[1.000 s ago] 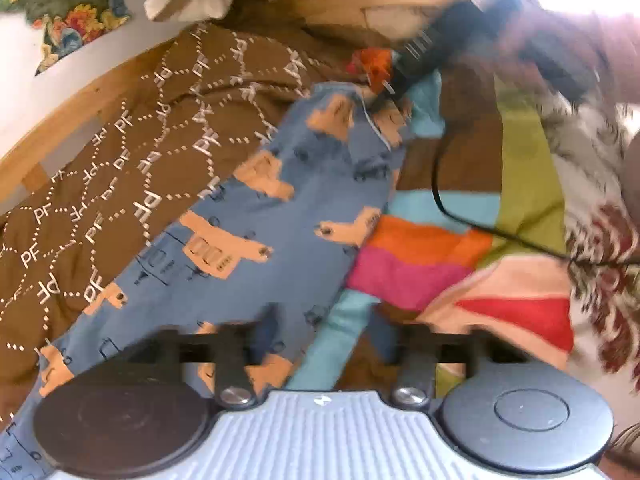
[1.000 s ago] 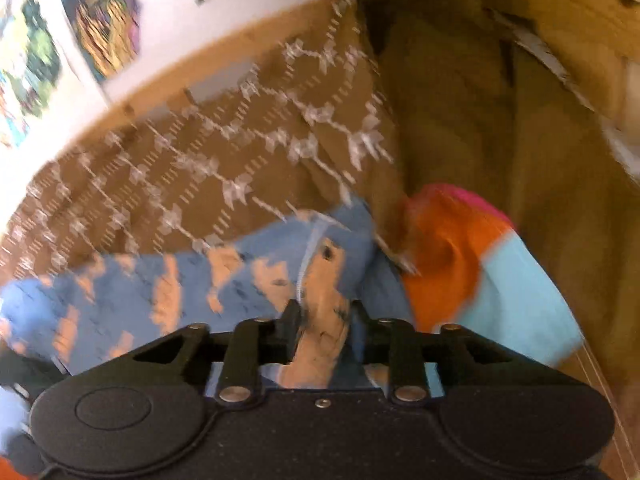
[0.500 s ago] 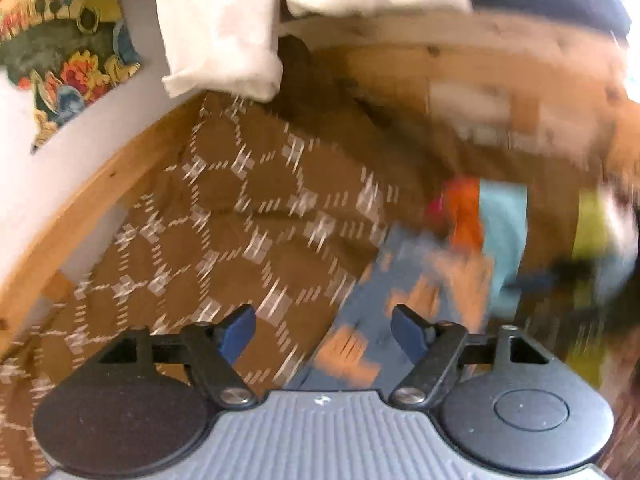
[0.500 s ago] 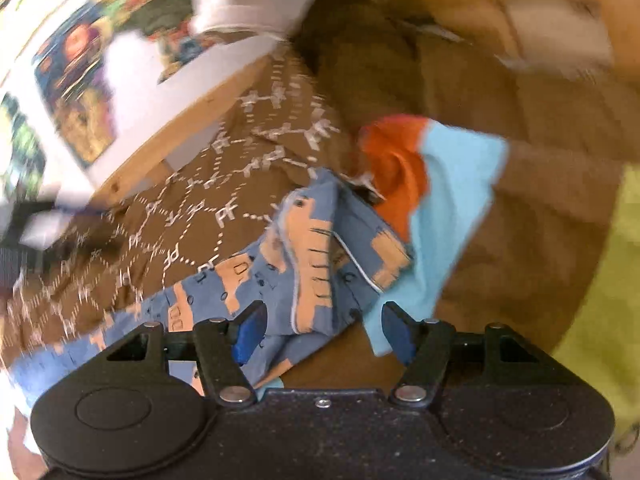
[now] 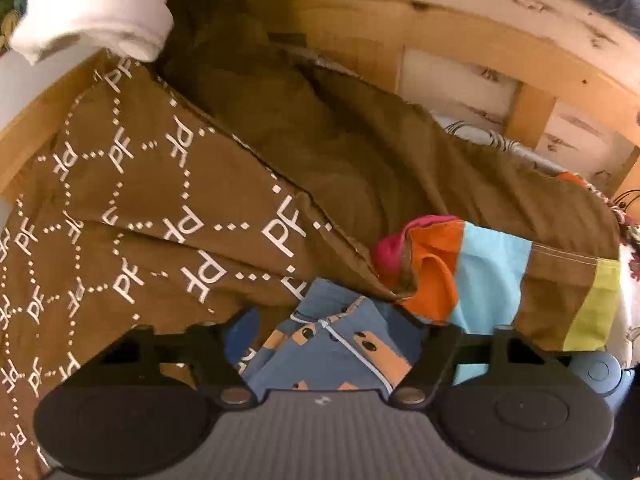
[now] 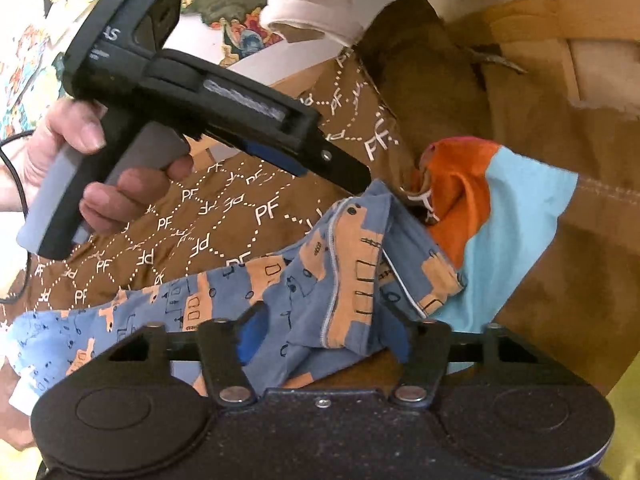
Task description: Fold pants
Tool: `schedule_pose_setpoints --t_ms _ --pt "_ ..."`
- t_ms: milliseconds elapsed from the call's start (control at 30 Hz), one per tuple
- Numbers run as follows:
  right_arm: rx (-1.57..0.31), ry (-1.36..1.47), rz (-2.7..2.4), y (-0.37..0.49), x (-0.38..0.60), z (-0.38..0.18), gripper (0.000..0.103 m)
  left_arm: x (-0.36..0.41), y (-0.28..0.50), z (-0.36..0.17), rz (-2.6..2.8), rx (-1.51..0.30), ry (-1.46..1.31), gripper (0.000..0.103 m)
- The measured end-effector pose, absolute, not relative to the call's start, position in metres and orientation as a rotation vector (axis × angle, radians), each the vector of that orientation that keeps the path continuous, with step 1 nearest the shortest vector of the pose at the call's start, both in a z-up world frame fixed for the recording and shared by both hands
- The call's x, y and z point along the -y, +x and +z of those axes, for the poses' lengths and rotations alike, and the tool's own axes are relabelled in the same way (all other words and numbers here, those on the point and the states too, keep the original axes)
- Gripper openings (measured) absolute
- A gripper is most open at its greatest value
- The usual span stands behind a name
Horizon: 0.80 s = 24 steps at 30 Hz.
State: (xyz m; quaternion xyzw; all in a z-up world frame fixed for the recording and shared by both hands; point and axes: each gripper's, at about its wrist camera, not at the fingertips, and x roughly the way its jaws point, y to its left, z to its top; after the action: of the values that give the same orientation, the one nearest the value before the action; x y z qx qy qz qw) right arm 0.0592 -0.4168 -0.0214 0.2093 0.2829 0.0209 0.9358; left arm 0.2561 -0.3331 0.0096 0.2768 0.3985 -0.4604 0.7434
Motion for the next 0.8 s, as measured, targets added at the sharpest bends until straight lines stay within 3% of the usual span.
schedule_pose_setpoints --t_ms 33,100,167,267,333,500,567,633,700,767,800 --pt "-0.582 0.428 0.042 0.06 0.417 -0.022 0.048 0.335 0.257 0.007 -1.015 -0.883 0.608 0.057" --pt "-0.59 0.418 0.04 0.06 0.417 -0.023 0.041 0.341 0.257 0.001 -1.019 -0.895 0.639 0.029" --pt "-0.595 0.404 0.044 0.059 0.415 -0.023 0.032 0.344 0.255 -0.004 -1.021 -0.888 0.684 0.012" --pt "-0.603 0.378 0.041 0.059 0.412 -0.024 0.014 0.343 0.249 -0.006 -1.031 -0.86 0.718 0.0" --pt "-0.591 0.358 0.046 0.056 0.41 -0.022 0.006 0.339 0.247 -0.003 -1.046 -0.843 0.707 0.0" --pt "-0.587 0.298 0.041 0.055 0.405 -0.019 0.004 0.329 0.25 0.004 -1.048 -0.828 0.666 0.0" --pt "-0.591 0.302 0.042 0.056 0.405 -0.02 0.004 0.328 0.251 0.006 -1.05 -0.84 0.654 0.002" --pt "-0.589 0.296 0.039 0.056 0.405 -0.021 0.004 0.33 0.257 0.007 -1.065 -0.878 0.612 0.015" --pt "-0.59 0.297 0.037 0.057 0.406 -0.021 0.004 0.331 0.258 0.011 -1.069 -0.889 0.582 0.05" --pt "-0.59 0.297 0.038 0.058 0.406 -0.021 0.004 0.337 0.257 0.012 -1.057 -0.885 0.591 0.066" --pt "-0.588 0.293 0.039 0.058 0.405 -0.021 0.004 0.34 0.255 0.012 -1.049 -0.885 0.604 0.066"
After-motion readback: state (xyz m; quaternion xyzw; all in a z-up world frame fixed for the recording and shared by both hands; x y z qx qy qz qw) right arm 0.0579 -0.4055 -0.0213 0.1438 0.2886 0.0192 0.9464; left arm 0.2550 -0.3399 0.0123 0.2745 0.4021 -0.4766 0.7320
